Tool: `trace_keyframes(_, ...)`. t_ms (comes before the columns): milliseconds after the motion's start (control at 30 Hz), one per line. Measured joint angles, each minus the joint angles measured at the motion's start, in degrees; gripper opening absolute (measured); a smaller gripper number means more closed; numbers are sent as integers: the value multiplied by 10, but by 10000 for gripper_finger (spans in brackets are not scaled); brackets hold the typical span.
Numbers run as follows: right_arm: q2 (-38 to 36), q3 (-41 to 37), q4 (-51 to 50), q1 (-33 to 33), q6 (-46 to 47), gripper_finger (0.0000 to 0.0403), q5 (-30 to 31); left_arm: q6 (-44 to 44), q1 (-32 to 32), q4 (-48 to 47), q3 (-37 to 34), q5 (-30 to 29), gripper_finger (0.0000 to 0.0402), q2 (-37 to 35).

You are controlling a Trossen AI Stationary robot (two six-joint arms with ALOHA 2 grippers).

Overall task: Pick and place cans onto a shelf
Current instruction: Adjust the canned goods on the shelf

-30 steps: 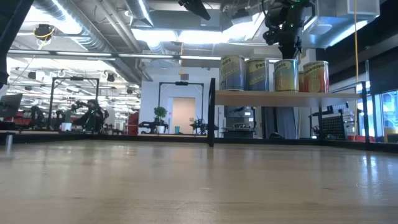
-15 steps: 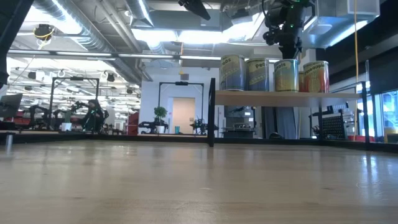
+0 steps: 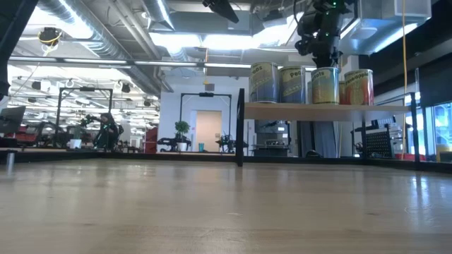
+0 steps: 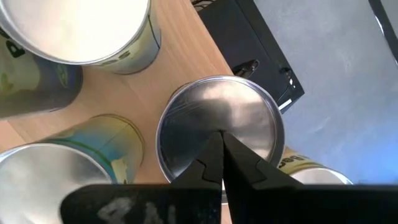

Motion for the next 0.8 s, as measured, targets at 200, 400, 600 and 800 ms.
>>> trace_keyframes(200,1,-1,4,1,-19,3,-29,6,0,0,0,-1,25,0)
trace_keyframes(400,1,-1,9,1,-27,3,-46,6,0,0,0,-1,25,0)
trace_keyframes(600,-1,-2,14,2,-31,3,-45,6,0,0,0,-1,25,0)
trace_keyframes(800,-16,-5,14,2,-31,3,-43,6,0,0,0,-1,25,0)
